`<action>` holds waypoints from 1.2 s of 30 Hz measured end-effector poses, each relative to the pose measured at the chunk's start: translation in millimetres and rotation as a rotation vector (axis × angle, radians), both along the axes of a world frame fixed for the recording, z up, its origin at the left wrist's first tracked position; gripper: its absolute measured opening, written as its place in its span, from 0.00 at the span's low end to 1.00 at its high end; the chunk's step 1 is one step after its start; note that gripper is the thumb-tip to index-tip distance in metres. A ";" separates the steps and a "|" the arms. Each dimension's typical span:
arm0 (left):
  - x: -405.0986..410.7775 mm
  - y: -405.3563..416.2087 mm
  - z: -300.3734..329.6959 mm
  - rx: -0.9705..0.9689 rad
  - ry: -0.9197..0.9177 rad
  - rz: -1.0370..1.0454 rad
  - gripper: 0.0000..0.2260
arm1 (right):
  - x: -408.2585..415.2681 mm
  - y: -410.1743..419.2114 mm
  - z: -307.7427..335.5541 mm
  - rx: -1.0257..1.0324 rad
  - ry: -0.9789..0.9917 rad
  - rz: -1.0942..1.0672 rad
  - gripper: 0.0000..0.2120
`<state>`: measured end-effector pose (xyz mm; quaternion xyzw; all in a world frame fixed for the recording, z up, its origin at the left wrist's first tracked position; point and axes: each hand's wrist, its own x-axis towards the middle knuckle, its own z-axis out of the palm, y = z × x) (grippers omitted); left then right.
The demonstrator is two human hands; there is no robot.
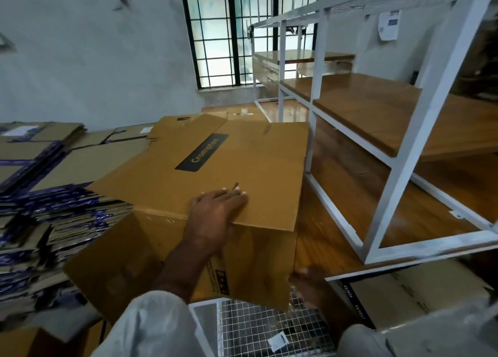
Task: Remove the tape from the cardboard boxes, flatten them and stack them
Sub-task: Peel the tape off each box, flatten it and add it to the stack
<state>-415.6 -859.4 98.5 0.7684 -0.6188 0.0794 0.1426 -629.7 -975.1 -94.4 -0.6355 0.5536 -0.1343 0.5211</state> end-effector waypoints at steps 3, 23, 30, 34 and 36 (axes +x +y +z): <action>56.2 29.5 -8.1 -0.023 0.048 -0.071 0.42 | 19.3 -10.3 12.8 -0.350 -0.056 -0.128 0.24; 118.8 125.4 -63.3 -0.921 1.036 0.776 0.22 | 93.3 15.7 201.6 -1.285 0.305 0.107 0.14; -19.7 81.4 -27.9 -0.668 -0.187 0.076 0.16 | 94.6 24.8 193.0 -1.292 0.285 0.044 0.16; 22.4 48.2 1.6 -0.407 -0.176 0.192 0.14 | 92.8 50.0 170.9 -1.426 0.088 -0.098 0.15; 34.0 41.2 1.2 -0.395 -0.146 0.121 0.10 | 95.0 72.4 147.2 -1.455 -0.078 0.044 0.12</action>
